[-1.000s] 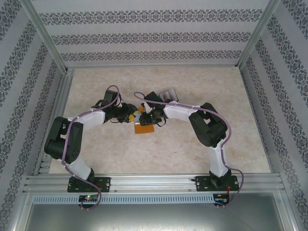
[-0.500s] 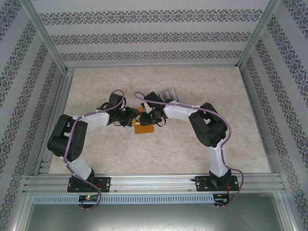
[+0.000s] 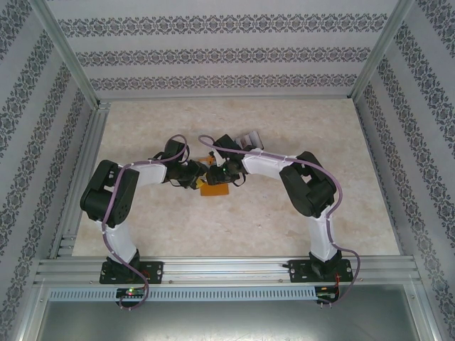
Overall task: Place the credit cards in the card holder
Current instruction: Rotate the card holder at the center of the table, then pick up the credit card from the storage box.
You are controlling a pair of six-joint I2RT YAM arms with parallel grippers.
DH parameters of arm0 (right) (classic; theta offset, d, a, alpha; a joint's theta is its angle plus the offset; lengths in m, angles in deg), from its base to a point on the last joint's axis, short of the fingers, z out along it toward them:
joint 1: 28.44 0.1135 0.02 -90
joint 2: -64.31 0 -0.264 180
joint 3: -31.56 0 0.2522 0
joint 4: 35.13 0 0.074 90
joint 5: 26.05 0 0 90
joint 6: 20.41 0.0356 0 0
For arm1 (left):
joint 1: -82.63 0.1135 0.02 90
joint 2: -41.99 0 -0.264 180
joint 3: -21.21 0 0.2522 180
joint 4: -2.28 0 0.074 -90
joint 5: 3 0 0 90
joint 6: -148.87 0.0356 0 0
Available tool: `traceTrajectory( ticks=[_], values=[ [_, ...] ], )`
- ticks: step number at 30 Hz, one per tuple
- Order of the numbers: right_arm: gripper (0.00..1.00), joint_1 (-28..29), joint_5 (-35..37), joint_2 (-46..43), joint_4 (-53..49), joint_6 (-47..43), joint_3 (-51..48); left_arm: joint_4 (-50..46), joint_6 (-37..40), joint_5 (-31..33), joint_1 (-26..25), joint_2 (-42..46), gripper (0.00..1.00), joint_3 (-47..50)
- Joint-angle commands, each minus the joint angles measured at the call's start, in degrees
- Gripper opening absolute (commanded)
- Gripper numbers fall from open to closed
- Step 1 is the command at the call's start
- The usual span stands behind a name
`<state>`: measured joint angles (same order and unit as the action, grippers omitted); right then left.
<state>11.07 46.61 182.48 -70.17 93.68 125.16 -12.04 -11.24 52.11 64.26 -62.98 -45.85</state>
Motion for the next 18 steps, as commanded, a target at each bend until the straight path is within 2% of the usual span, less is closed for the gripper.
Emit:
traceTrajectory(
  ticks=[1, 9, 14, 18],
  values=[
    [0.43, 0.02, -0.97, -3.48, -0.84, -0.1, 1.38, -3.93, 2.5, 2.5, -1.1, -4.37, 0.42, 1.36],
    [0.45, -5.17, -2.55, -13.04, -1.68, -0.72, 1.14, -5.86, 3.63, 4.49, -0.98, -2.61, 0.41, 1.98],
    [0.47, -12.14, 0.39, -16.76, -3.11, -1.93, -0.04, -5.02, 3.84, 4.81, -1.05, -1.65, 0.41, 2.46],
    [0.49, -19.07, 1.11, -16.56, -3.42, -1.77, -0.29, -5.09, 3.9, 4.32, -1.0, -1.58, 0.41, 2.77]
  ],
)
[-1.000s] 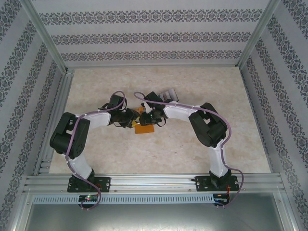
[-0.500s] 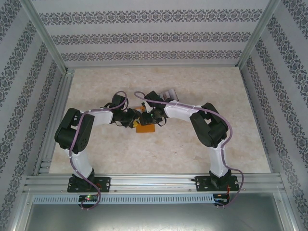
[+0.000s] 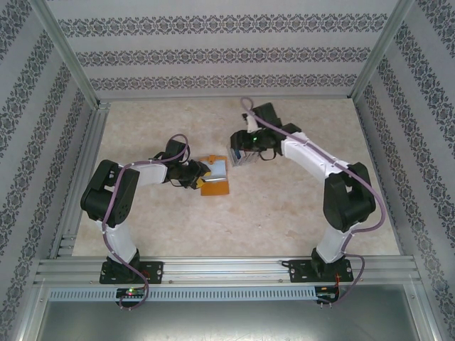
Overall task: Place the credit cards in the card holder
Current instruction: Pick up the credit card from the storage box.
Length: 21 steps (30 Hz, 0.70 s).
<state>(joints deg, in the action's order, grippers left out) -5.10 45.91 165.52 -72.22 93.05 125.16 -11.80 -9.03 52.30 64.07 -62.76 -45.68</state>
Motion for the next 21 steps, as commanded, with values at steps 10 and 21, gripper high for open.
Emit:
traceTrajectory(
  ticks=[10, 21],
  values=[
    [0.51, -9.0, 3.99, 8.16, -6.46, -3.66, 5.5, -5.71, 2.01, 2.88, -0.83, -1.68, 0.41, 2.64],
    [0.51, -7.86, -0.75, 15.76, -11.58, -5.16, 14.86, -6.15, 2.69, 3.15, -0.85, -0.97, 0.41, 3.0]
  ],
)
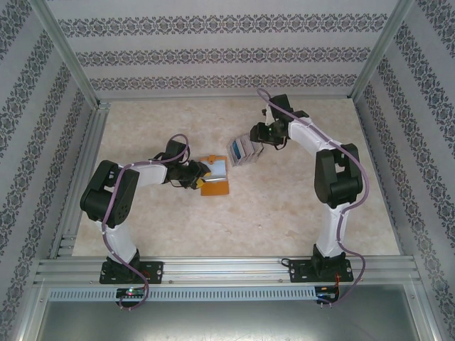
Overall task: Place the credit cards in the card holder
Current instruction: Pick up the credit card from the storage box.
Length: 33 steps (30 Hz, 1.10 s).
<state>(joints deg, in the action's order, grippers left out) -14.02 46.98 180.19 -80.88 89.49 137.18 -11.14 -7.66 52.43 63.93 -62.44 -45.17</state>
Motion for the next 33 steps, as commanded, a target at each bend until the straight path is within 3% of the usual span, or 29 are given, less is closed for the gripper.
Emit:
traceTrajectory(
  ticks=[1, 10, 15, 22, 33],
  values=[
    [0.51, 1.3, -1.84, 1.49, -3.46, -1.7, 3.51, -6.68, 1.26, 3.0, -0.67, -1.31, 0.41, 2.62],
    [0.5, 3.12, -2.25, 4.35, -6.83, -2.7, 7.29, -5.83, 1.33, 2.49, -0.5, -1.31, 0.41, 3.23],
    [0.5, 3.86, 3.42, 5.8, -10.12, -4.43, 9.6, -5.52, 1.39, 2.22, -0.47, -1.28, 0.41, 3.32],
    [0.5, 4.3, 4.13, 7.61, -12.3, -5.12, 12.5, -4.89, 1.15, 1.95, -0.38, -1.16, 0.41, 3.58],
    [0.49, 4.86, 3.87, 3.75, -11.03, -4.63, 11.55, -5.51, 1.48, 1.99, -0.46, -0.82, 0.41, 3.19]
  ],
)
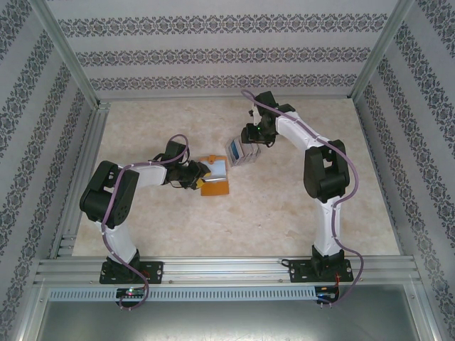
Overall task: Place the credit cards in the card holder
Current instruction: Pick up the credit card from the storage box.
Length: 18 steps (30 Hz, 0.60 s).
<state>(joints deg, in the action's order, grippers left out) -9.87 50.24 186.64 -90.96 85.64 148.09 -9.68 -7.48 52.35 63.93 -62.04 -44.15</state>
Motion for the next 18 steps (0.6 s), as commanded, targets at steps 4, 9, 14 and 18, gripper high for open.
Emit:
traceTrajectory(
  ticks=[4, 9, 14, 18],
  values=[
    [0.48, 0.64, 0.71, -2.96, -0.85, -0.75, 0.21, -6.82, 1.31, 2.05, -0.46, -1.22, 0.41, 2.14],
    [0.46, 0.57, 1.32, -3.99, -0.2, -0.47, -1.16, -7.16, 1.57, 1.93, -0.46, -1.09, 0.41, 2.12],
    [0.45, 0.24, 1.23, -5.2, 0.23, -0.24, -1.95, -7.18, 1.52, 2.13, -0.38, -1.01, 0.41, 2.04],
    [0.43, 0.08, 0.97, -4.97, 0.24, -0.41, -1.87, -7.33, 1.66, 2.21, -0.39, -1.17, 0.41, 1.85]
  ],
)
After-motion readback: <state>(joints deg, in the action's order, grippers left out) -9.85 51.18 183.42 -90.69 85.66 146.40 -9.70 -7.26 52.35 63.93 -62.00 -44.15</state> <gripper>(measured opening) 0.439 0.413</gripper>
